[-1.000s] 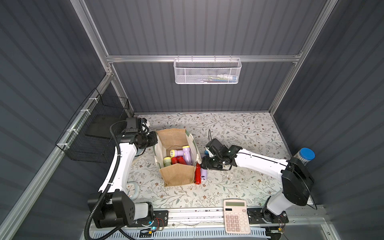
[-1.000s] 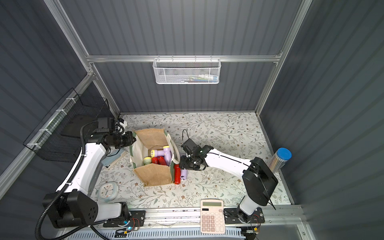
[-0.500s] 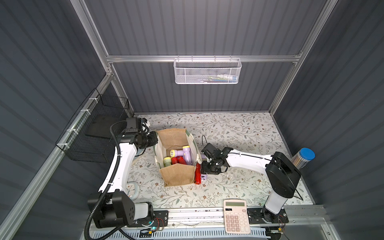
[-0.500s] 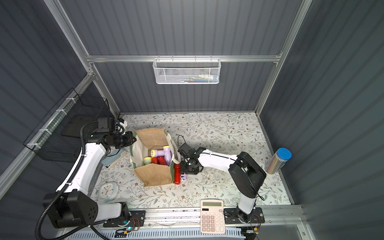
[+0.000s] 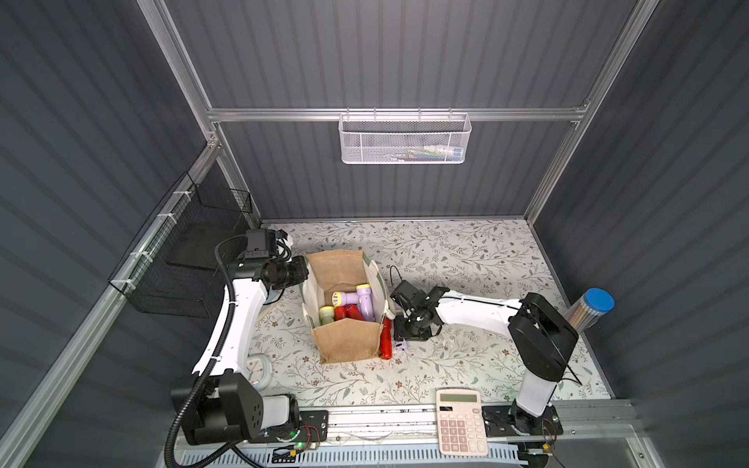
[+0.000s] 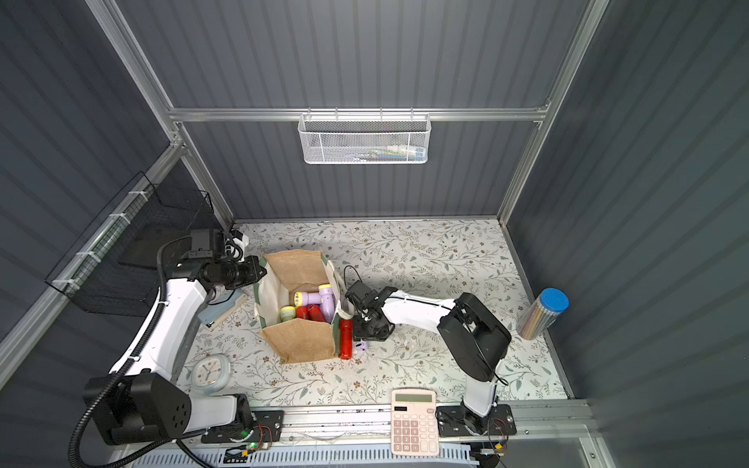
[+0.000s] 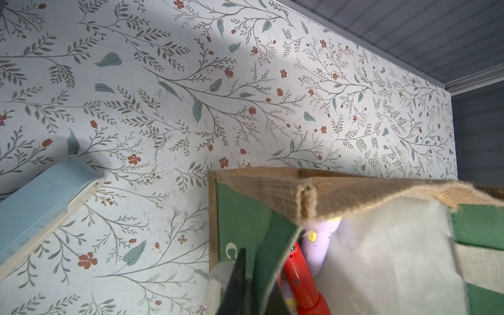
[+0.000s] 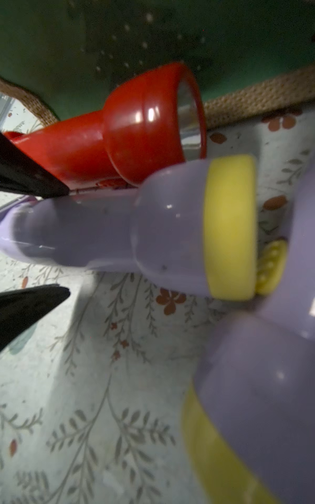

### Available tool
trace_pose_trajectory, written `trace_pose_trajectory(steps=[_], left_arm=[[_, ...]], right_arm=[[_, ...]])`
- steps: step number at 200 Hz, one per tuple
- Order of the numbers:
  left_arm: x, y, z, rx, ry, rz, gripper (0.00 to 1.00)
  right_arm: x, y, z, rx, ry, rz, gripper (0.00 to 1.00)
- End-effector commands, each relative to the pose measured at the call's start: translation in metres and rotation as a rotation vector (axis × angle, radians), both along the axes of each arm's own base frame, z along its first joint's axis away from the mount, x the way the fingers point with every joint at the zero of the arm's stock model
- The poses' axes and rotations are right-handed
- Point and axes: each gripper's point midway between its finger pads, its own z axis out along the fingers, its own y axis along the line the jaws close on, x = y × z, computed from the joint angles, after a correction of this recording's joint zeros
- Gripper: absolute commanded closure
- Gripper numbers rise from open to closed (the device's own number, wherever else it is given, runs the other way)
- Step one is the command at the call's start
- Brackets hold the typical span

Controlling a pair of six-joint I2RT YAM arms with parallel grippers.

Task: Put the flashlights into the tote bags
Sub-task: Pick up the flashlight from the center of the board.

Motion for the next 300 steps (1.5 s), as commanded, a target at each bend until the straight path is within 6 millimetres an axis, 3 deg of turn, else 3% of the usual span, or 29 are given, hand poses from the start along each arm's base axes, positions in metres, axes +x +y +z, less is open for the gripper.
trace_pose_trajectory(steps=[1, 140, 168, 216, 260, 300], left_arm=[[0.005, -0.001, 0.009, -0.011, -0.049, -0.009, 1.0], [0.004, -0.003, 0.008, -0.025, -0.052, -0.01, 1.0], [0.005, -0.004, 0.009, -0.026, -0.055, -0.014, 1.0], [0.005, -0.004, 0.008, -0.028, -0.053, -0.015, 1.0], [0.005, -0.004, 0.008, -0.027, -0.054, -0.016, 1.0], [0.004, -0.01, 0.011, -0.052, -0.06, -0.04, 1.0]], right_arm=[[-0.001, -0.011, -0.008, -0.08, 0.001, 0.016, 0.46], [-0.015, -0.031, -0.025, -0.187, 0.017, 0.077, 0.54], [-0.02, -0.034, -0.027, -0.205, 0.024, 0.085, 0.61], [-0.022, -0.035, -0.008, -0.17, -0.023, 0.081, 0.74], [-0.021, -0.037, 0.022, -0.112, -0.081, 0.054, 0.77], [-0.013, -0.06, 0.058, -0.133, -0.189, -0.022, 0.8]])
